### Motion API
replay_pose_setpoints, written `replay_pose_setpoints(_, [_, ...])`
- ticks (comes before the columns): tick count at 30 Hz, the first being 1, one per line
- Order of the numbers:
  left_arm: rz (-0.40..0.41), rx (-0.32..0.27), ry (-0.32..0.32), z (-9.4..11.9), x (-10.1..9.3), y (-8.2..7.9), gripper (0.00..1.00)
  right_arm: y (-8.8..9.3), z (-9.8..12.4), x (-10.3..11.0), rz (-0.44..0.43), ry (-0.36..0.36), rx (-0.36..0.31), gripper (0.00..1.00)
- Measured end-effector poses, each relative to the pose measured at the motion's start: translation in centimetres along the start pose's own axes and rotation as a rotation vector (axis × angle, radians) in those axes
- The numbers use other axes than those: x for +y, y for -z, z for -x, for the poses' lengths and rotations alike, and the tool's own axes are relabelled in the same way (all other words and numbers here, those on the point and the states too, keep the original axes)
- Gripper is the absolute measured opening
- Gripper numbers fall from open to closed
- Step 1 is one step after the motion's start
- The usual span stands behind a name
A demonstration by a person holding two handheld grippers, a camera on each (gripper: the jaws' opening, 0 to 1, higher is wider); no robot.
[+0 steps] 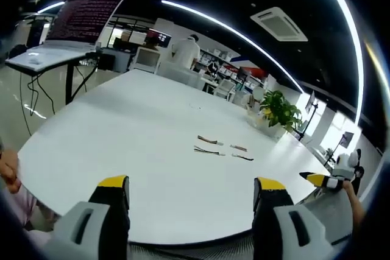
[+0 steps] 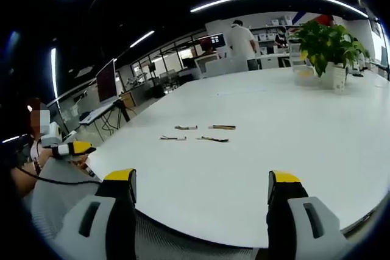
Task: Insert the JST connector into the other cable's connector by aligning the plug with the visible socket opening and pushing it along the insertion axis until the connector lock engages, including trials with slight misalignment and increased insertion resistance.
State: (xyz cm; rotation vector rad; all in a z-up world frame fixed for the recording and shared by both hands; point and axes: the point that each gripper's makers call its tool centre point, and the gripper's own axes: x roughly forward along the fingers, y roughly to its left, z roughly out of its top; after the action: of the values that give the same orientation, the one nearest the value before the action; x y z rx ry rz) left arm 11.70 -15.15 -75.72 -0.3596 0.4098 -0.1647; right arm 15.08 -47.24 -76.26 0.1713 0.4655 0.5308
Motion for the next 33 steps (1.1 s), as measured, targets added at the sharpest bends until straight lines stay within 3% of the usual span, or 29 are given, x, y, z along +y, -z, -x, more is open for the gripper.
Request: replay_pose_setpoints(33, [-0.051, 0.003, 0.075, -0.67, -0.02, -0.15, 0.74, -0.49, 0.16, -0.45, -0.027, 0.075, -0.038, 0.82])
